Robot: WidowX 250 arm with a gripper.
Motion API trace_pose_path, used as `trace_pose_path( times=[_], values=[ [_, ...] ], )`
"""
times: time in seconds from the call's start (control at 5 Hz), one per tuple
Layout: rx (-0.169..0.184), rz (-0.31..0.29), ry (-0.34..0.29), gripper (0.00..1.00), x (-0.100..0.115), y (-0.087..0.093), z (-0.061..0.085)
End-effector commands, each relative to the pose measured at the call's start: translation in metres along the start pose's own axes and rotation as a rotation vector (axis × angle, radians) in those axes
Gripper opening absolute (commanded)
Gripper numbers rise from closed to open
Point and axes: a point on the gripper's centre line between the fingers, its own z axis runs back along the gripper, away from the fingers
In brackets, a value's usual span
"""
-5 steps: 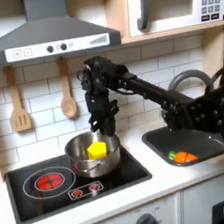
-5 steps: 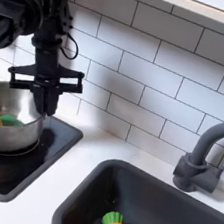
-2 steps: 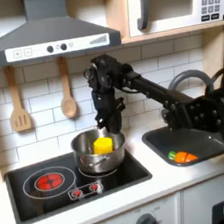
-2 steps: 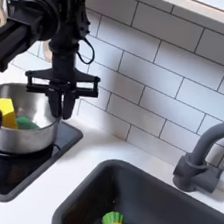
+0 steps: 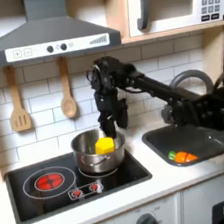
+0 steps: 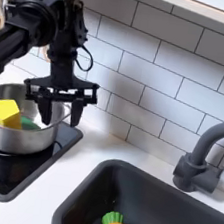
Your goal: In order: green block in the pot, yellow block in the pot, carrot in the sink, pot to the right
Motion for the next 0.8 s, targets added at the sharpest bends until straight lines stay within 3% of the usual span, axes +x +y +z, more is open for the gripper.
trace_pose_path(
  times=[0.0, 0.2, 0.6],
  values=[
    [-0.032, 0.032, -0.065, 1.00, -0.006, 0.009, 0.028],
    [-0.026, 0.070, -0.093, 1.00, -0.011, 0.022, 0.044],
    [-0.033, 0.061, -0.091, 1.00, -0.011, 0.017, 0.043]
  ],
)
